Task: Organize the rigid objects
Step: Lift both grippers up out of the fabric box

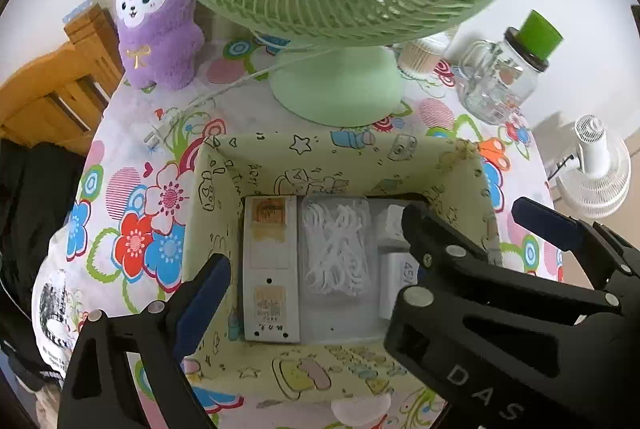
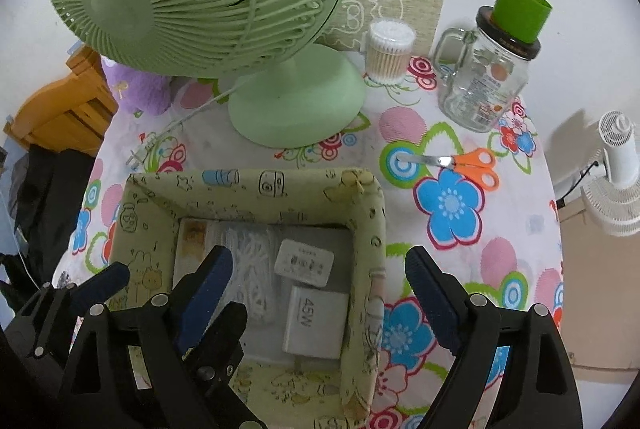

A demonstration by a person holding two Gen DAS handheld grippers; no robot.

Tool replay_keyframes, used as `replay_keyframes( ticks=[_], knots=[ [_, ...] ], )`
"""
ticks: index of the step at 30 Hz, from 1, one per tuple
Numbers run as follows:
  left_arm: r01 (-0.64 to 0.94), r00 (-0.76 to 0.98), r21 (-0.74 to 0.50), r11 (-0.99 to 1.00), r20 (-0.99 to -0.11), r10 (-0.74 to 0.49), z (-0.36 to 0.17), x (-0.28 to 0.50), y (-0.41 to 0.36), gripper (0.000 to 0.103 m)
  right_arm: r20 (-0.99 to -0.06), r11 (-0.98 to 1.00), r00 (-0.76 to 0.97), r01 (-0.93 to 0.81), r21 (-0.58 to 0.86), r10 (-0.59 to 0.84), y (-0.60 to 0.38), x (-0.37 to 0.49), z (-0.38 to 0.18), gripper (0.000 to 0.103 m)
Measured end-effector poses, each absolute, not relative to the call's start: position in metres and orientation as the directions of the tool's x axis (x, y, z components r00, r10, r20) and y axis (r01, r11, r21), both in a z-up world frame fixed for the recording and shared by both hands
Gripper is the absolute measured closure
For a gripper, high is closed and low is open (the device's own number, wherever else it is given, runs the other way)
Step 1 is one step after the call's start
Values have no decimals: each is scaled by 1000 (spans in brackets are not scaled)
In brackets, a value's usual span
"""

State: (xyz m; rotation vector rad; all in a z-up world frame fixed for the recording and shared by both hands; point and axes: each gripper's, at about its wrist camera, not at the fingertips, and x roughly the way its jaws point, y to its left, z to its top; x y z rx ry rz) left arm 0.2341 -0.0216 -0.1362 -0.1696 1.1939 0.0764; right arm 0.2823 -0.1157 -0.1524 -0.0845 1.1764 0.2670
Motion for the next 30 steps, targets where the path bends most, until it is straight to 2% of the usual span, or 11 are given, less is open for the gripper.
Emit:
replay_keyframes(
  ticks=[30],
  knots=[
    [-56, 446, -56, 997, -895, -25, -84, 161, -25, 7, -890, 974, 424, -208, 87, 170, -126, 198, -100, 12]
  ],
)
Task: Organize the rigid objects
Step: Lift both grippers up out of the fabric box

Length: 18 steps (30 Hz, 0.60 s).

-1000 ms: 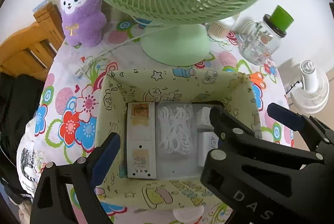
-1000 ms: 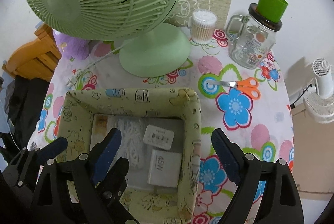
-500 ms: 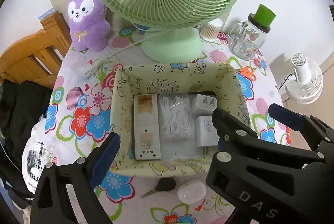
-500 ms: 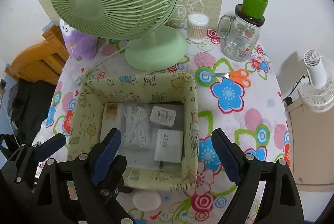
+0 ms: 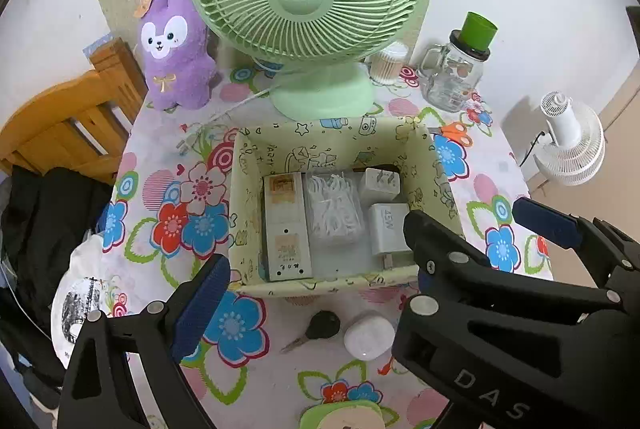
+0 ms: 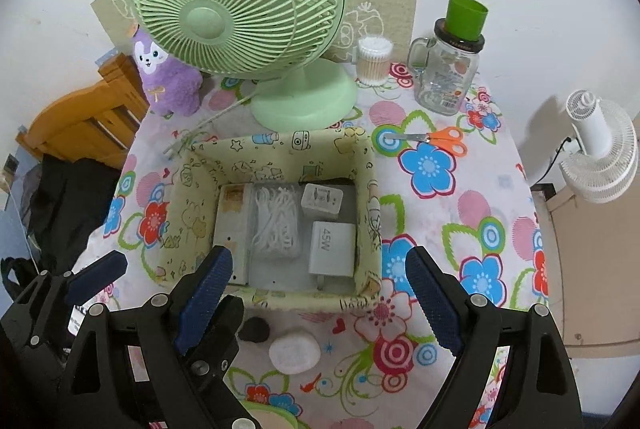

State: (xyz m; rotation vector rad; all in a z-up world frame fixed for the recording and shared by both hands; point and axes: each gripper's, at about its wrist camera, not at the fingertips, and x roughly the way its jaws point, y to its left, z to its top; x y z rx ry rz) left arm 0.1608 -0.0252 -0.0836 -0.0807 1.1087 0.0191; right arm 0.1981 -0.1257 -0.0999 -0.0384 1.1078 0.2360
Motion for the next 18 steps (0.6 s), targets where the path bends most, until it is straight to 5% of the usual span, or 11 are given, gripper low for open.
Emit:
replay_keyframes(
  ticks=[18],
  knots=[
    [-3, 473, -50, 999, -880, -43, -71, 126, -24, 7, -876, 980, 456, -180, 85, 160, -126, 158, -85, 13]
  ],
)
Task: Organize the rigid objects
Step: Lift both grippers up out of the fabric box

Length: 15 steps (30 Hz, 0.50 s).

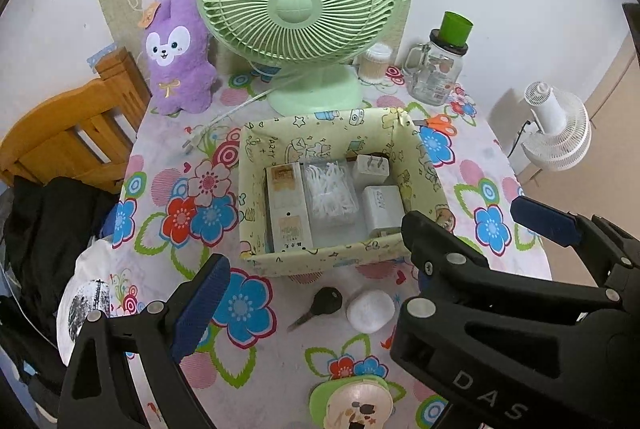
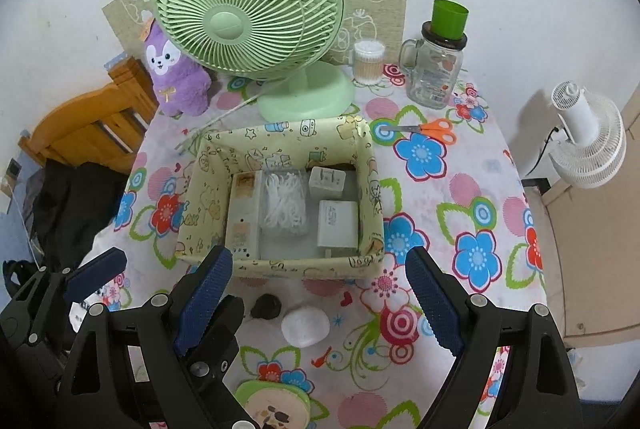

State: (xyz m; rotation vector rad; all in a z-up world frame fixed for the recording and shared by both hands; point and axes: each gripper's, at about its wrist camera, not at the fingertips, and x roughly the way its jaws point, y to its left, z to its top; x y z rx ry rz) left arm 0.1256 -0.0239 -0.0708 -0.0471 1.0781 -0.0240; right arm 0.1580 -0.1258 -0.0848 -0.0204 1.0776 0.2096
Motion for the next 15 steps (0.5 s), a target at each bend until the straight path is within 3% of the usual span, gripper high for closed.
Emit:
replay_keyframes(
  ticks=[15],
  knots=[
    [47, 475, -40, 998, -878, -58, -72, 97, -24, 7, -873, 987, 470, -146, 65, 128, -125, 123, -84, 12]
  ],
)
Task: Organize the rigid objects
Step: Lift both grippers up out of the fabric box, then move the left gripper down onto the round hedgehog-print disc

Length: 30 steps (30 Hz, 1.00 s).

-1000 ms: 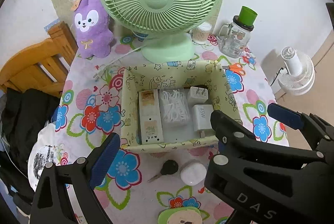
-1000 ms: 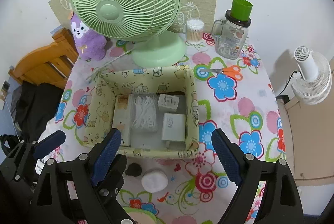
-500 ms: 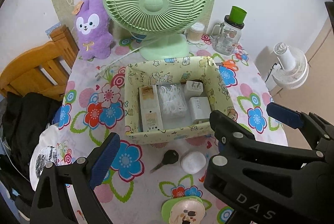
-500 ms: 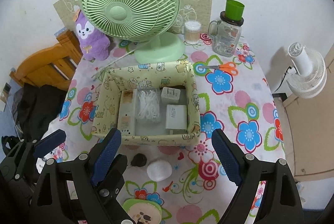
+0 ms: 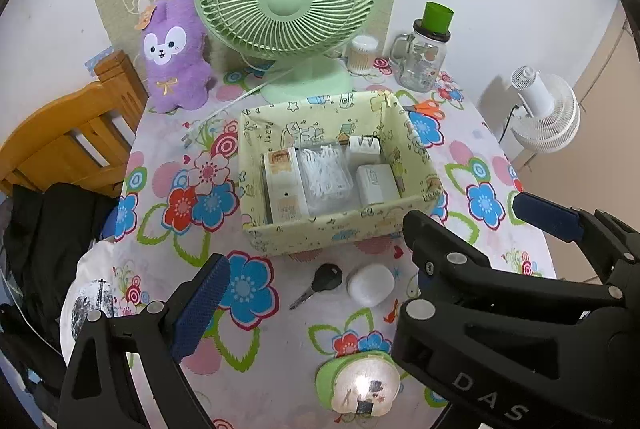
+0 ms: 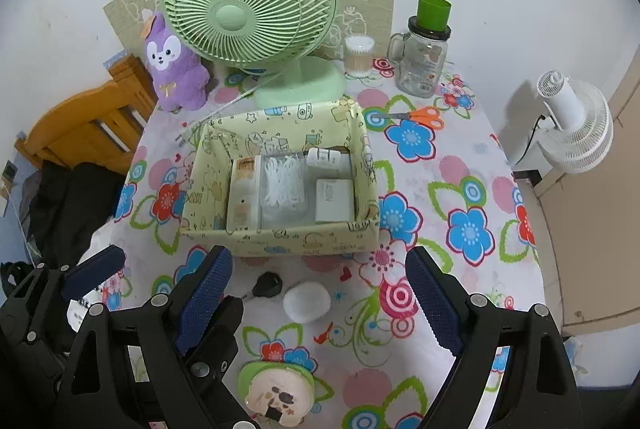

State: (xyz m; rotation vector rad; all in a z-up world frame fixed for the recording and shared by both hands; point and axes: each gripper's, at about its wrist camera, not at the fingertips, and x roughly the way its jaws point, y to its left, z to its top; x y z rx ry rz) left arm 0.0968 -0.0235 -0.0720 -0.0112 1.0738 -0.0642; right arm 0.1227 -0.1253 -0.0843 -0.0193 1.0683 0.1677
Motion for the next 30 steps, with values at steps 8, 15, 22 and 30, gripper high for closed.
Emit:
replay_keyframes(
  ticks=[8, 15, 22, 30],
  knots=[
    [79, 462, -44, 996, -884, -76, -81, 81, -25, 7, -877, 991, 467, -118, 62, 111, -129, 102, -90, 13],
    [90, 452, -40, 995, -889, -76, -91, 71, -27, 7, -882, 991, 457, -115, 66, 111, -134, 90, -100, 13],
    [55, 446, -47, 997, -892, -66, -108, 62, -23, 7, -883, 981, 444, -174, 80, 151, -141, 85, -114, 13],
    [22, 400, -67, 998, -914, -70, -138, 50, -33, 7, -899, 966, 398, -241, 90, 183, -152, 79, -140, 13]
  ],
)
